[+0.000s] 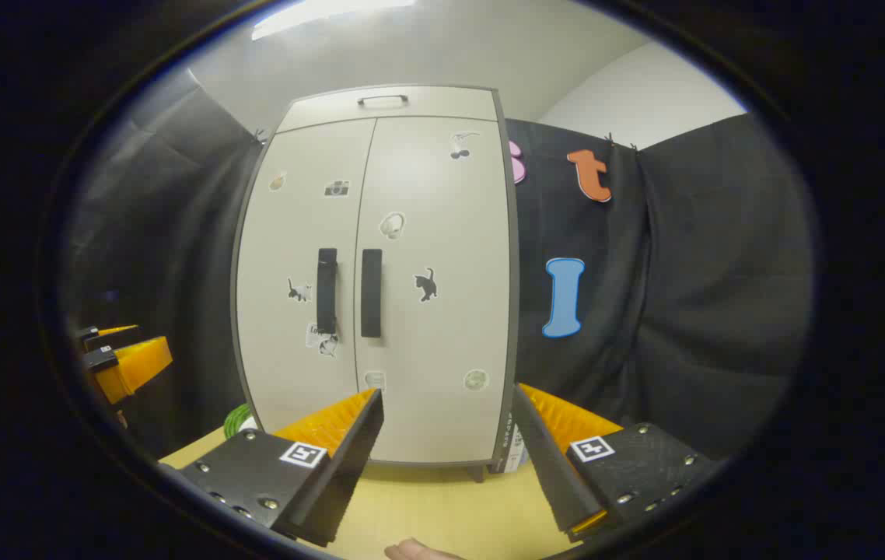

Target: Open the right door of the double-door shoe cabinet with the right hand, and open the left door with the left hand.

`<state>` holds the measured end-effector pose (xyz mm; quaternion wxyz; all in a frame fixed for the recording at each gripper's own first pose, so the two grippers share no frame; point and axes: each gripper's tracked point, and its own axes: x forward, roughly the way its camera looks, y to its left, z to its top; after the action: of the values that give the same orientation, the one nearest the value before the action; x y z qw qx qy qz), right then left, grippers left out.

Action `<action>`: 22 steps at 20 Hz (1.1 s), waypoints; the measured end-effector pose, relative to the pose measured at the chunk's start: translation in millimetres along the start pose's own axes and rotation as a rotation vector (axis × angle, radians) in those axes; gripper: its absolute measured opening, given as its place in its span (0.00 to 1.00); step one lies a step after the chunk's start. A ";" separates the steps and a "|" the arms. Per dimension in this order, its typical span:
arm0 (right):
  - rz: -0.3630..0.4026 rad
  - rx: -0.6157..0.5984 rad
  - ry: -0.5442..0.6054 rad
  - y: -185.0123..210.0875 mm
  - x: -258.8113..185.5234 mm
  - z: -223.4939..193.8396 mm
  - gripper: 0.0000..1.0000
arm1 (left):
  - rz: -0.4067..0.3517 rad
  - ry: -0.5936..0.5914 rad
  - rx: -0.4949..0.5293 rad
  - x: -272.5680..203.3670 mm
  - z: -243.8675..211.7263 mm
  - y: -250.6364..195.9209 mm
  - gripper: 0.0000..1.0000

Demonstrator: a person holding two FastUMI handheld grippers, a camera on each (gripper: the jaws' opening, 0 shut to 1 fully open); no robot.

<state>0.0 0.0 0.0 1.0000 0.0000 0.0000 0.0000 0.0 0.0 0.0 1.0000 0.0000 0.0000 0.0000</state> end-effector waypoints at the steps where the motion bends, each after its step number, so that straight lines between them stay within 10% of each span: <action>1: 0.002 0.000 0.000 1.6 -0.7 -0.3 0.98 | 0.001 0.000 -0.001 0.4 -0.7 1.0 0.99; 22: 0.073 0.024 0.009 50.2 67.0 5.8 0.98 | -0.029 0.050 0.003 12.1 -36.7 1.2 0.99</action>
<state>67.0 50.2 5.8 0.9993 0.0118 0.0044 0.0365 12.1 1.2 -36.7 0.9996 0.0016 0.0249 -0.0145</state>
